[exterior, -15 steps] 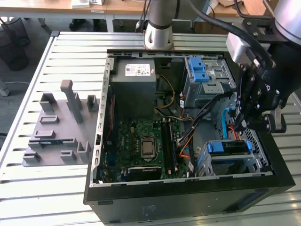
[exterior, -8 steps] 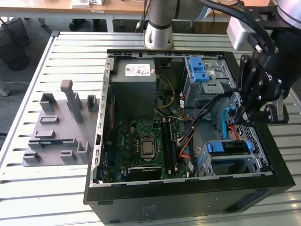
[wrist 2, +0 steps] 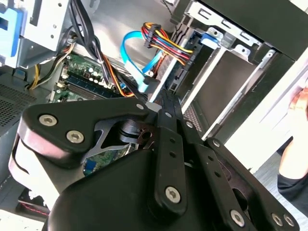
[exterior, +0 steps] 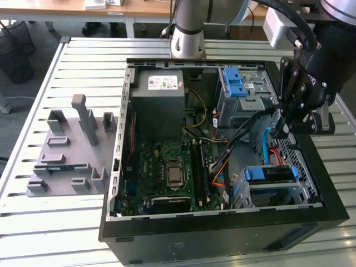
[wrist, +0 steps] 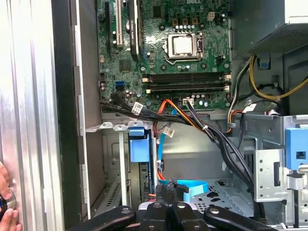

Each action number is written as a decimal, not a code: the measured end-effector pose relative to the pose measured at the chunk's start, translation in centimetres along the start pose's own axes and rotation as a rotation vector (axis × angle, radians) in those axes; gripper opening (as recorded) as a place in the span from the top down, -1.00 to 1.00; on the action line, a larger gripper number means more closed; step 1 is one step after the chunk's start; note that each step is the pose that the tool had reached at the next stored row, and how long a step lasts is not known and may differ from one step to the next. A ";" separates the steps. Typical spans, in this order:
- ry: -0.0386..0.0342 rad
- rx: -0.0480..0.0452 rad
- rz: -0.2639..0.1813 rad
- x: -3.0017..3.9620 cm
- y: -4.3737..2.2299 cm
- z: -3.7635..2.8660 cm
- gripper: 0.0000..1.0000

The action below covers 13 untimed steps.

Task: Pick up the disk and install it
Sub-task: 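Insert the second disk wire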

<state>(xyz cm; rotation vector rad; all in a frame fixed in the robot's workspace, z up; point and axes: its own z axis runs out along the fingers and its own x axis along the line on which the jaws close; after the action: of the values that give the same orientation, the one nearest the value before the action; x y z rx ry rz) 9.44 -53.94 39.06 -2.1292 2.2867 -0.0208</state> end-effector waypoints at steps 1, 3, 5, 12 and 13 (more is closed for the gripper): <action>0.0004 0.0000 0.000 -0.15 0.03 0.00 0.79; 0.0013 0.0001 0.000 -0.45 0.05 0.00 0.79; 0.0017 0.0001 0.000 -0.67 0.08 -0.01 0.79; 0.0100 0.0007 0.000 -1.39 0.13 -0.01 0.77; 0.0110 0.0008 0.000 -1.44 0.13 -0.01 0.77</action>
<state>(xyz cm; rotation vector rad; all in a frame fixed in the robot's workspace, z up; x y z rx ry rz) 9.41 -52.49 39.07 -2.1345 2.2919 -0.0336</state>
